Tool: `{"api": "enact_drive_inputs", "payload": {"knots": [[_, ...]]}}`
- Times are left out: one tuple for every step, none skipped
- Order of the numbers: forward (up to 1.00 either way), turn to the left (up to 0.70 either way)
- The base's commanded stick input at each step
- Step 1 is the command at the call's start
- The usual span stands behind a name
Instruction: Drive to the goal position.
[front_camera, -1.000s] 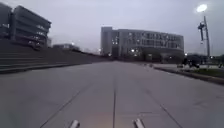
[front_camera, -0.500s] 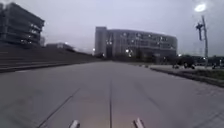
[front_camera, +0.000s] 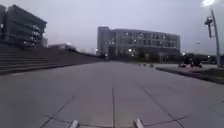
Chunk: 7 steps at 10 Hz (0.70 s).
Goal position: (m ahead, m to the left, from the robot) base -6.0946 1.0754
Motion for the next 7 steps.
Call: {"api": "enact_drive_inputs", "payload": {"knots": [[1.0, -0.4], [1.0, -0.4], [1.0, -0.4], [1.0, -0.34], [1.0, -0.11], [1.0, 0.0], [1.0, 0.0]]}}
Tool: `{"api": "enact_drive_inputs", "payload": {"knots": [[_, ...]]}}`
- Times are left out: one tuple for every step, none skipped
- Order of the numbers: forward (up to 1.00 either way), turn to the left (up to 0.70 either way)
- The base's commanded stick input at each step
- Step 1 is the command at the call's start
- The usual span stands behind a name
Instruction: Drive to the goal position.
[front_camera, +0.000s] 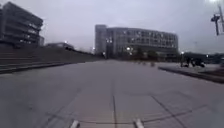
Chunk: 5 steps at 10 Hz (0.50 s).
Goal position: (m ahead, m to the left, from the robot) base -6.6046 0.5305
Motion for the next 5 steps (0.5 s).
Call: {"api": "enact_drive_inputs", "payload": {"knots": [[1.0, 0.0], [1.0, 0.0], [1.0, 0.0], [1.0, 0.0], [1.0, 0.0]]}}
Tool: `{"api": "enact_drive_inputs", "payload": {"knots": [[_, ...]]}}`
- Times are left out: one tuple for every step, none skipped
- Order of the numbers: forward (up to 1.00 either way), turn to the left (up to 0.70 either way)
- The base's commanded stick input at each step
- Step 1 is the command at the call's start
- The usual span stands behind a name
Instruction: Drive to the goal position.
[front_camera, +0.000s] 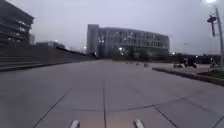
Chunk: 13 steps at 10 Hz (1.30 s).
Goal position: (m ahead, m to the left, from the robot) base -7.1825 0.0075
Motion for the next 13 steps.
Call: {"api": "enact_drive_inputs", "payload": {"knots": [[1.0, 0.0], [1.0, 0.0], [1.0, -0.18], [1.0, -0.4], [1.0, -0.4], [1.0, -0.38], [1.0, -0.16], [1.0, -0.03], [1.0, 0.0], [1.0, 0.0], [1.0, 0.0], [1.0, 0.0], [1.0, 0.0]]}}
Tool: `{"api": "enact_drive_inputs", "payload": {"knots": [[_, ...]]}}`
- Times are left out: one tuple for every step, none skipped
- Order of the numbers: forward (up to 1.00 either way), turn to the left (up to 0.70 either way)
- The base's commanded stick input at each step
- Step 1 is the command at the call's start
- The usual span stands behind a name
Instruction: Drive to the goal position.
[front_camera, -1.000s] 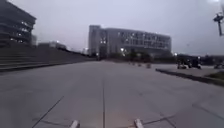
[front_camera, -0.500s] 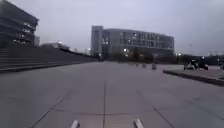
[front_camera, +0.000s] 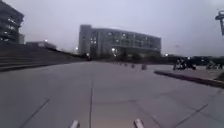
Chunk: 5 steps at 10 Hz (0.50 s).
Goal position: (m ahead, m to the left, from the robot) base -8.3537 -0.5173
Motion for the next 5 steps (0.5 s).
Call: {"api": "enact_drive_inputs", "payload": {"knots": [[1.0, 0.0], [1.0, 0.0], [1.0, 0.0], [1.0, 0.0], [1.0, 0.0]]}}
